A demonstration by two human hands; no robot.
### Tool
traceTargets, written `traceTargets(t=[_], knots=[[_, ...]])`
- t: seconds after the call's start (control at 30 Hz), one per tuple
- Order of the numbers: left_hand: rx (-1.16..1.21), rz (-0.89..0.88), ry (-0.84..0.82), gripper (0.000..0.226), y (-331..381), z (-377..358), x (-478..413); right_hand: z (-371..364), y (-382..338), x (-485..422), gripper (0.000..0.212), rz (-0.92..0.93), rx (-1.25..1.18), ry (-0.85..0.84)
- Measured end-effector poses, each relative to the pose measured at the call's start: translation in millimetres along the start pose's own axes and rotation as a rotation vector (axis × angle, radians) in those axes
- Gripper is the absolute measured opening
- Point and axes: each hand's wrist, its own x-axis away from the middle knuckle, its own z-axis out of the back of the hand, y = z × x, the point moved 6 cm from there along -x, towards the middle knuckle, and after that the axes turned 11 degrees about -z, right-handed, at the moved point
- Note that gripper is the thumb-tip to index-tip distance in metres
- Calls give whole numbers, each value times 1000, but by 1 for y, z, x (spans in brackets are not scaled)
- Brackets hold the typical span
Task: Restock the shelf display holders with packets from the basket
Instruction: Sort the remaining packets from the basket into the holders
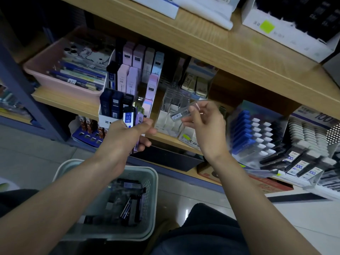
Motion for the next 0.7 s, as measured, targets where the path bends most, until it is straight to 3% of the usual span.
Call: traceTargets(t=[0.23, 0.33, 0.5, 0.7], knots=[[18, 15, 6, 7, 2, 10, -4, -21, -3, -24, 16, 186, 222, 79], [35, 14, -3, 7, 2, 11, -4, -30, 2, -35, 15, 165, 318, 77], [21, 36, -20, 8, 1, 12, -6, -38, 9, -48, 20, 144, 675, 108], [-33, 77, -143, 16, 0, 8, -6, -40, 8, -48, 21, 171, 780, 153]])
